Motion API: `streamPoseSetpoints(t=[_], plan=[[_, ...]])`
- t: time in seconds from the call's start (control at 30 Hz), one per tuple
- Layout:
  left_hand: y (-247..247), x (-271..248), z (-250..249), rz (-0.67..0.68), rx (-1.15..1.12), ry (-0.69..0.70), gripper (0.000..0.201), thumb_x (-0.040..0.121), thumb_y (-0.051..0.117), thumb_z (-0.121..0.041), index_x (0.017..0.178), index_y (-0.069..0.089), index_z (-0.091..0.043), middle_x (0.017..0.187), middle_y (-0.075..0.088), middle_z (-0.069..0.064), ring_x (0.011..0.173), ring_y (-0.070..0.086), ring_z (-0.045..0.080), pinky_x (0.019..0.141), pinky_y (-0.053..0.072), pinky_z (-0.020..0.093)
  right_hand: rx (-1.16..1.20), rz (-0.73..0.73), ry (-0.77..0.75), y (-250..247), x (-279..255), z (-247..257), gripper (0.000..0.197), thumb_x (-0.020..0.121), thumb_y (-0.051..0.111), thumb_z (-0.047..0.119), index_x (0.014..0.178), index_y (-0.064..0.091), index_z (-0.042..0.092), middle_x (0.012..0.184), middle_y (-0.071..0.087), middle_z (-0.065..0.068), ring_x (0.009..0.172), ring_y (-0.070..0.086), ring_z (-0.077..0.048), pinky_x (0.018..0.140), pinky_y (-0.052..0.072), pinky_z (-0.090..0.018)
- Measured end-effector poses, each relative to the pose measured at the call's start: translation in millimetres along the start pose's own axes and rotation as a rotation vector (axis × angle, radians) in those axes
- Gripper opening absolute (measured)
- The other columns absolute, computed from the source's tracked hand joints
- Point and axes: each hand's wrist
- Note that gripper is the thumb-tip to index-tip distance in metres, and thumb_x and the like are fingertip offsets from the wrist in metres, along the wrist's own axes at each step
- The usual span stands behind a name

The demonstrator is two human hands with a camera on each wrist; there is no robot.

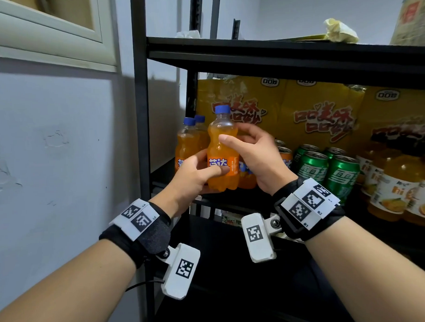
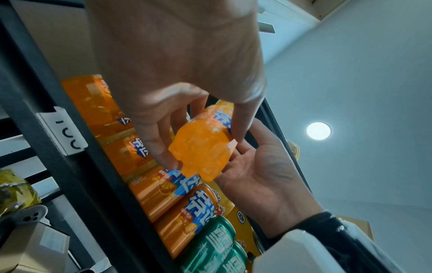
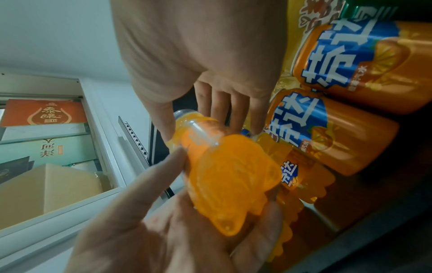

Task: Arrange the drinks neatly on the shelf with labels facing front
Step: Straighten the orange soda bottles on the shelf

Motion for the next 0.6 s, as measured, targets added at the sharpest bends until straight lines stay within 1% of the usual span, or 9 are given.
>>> streamPoseSetpoints(t=[0.1, 0.17, 0.23, 0.27, 0.33, 0.4, 0.47, 0.53, 0.6], plan=[[2, -4, -3, -0.008, 0.024, 0.005, 0.053, 0.077, 0.079, -0.042, 0.125, 0.06, -0.033, 0.111, 0.076, -0.01, 0.103, 0.074, 0.013, 0.074, 0.061, 0.028, -0.029, 0.012, 0.02, -1, 1, 2, 0.045, 0.081, 0.088, 0.022, 0.119, 0.063, 0.023, 0.107, 0.077, -0.002, 0.089, 0.078, -0.014, 0.07, 0.061, -0.026], [4, -5, -4, 0.003, -0.003, -0.034, 0.053, 0.082, 0.077, -0.042, 0.131, 0.058, -0.031, 0.118, 0.075, -0.006, 0.109, 0.072, 0.018, 0.082, 0.062, 0.036, -0.042, -0.014, 0.044, -2, 3, 5, 0.042, 0.079, 0.089, 0.023, 0.112, 0.064, 0.025, 0.103, 0.077, 0.0, 0.084, 0.078, -0.012, 0.066, 0.061, -0.025], [3, -7, -6, 0.039, -0.084, -0.1, 0.051, 0.09, 0.073, -0.037, 0.137, 0.057, -0.025, 0.127, 0.071, 0.003, 0.115, 0.07, 0.025, 0.094, 0.059, 0.045, -0.052, -0.04, 0.07, -2, 5, 6, 0.044, 0.077, 0.09, 0.026, 0.114, 0.066, 0.021, 0.103, 0.078, -0.002, 0.082, 0.078, -0.013, 0.065, 0.061, -0.026], [2, -8, -9, 0.05, -0.133, -0.139, 0.054, 0.088, 0.071, -0.035, 0.138, 0.057, -0.022, 0.129, 0.071, 0.008, 0.115, 0.07, 0.028, 0.094, 0.059, 0.046, -0.061, -0.053, 0.088, -1, 6, 5, 0.046, 0.077, 0.09, 0.03, 0.116, 0.067, 0.019, 0.104, 0.078, -0.004, 0.084, 0.078, -0.016, 0.066, 0.062, -0.029], [-2, -11, -16, 0.07, -0.201, -0.201, 0.058, 0.082, 0.07, -0.038, 0.134, 0.058, -0.016, 0.126, 0.072, 0.014, 0.108, 0.072, 0.032, 0.083, 0.062, 0.041, -0.085, -0.066, 0.146, 1, 7, 1, 0.049, 0.08, 0.085, 0.042, 0.117, 0.069, 0.013, 0.105, 0.078, -0.009, 0.086, 0.077, -0.021, 0.068, 0.061, -0.031], [-5, -14, -21, 0.099, -0.242, -0.253, 0.062, 0.081, 0.074, -0.05, 0.131, 0.06, -0.016, 0.12, 0.074, 0.017, 0.098, 0.074, 0.033, 0.071, 0.063, 0.034, -0.107, -0.021, 0.261, 4, 8, -5, 0.057, 0.084, 0.075, 0.058, 0.116, 0.072, 0.011, 0.105, 0.079, -0.012, 0.089, 0.076, -0.024, 0.074, 0.059, -0.034], [-6, -16, -25, 0.104, -0.298, -0.316, 0.072, 0.076, 0.075, -0.062, 0.129, 0.061, -0.015, 0.112, 0.075, 0.016, 0.086, 0.076, 0.031, 0.062, 0.062, 0.03, -0.132, 0.043, 0.381, 5, 9, -12, 0.064, 0.085, 0.064, 0.071, 0.117, 0.074, 0.016, 0.104, 0.078, -0.009, 0.093, 0.071, -0.024, 0.083, 0.054, -0.036], [-5, -15, -28, 0.082, -0.335, -0.378, 0.084, 0.066, 0.074, -0.068, 0.127, 0.063, -0.012, 0.107, 0.075, 0.016, 0.076, 0.075, 0.027, 0.056, 0.061, 0.027, -0.129, 0.106, 0.469, 6, 9, -19, 0.064, 0.085, 0.059, 0.076, 0.116, 0.072, 0.022, 0.107, 0.076, -0.008, 0.099, 0.069, -0.025, 0.093, 0.051, -0.041], [-3, -13, -30, 0.051, -0.373, -0.428, 0.092, 0.06, 0.075, -0.072, 0.128, 0.064, -0.01, 0.109, 0.073, 0.016, 0.072, 0.074, 0.023, 0.054, 0.062, 0.026, -0.158, 0.158, 0.521, 7, 9, -24, 0.062, 0.086, 0.053, 0.078, 0.107, 0.072, 0.023, 0.101, 0.074, -0.007, 0.091, 0.065, -0.023, 0.084, 0.049, -0.039]])
Point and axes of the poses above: each hand's wrist, its own x-axis towards the middle knuckle, its own y-axis out of the palm, z = x × y
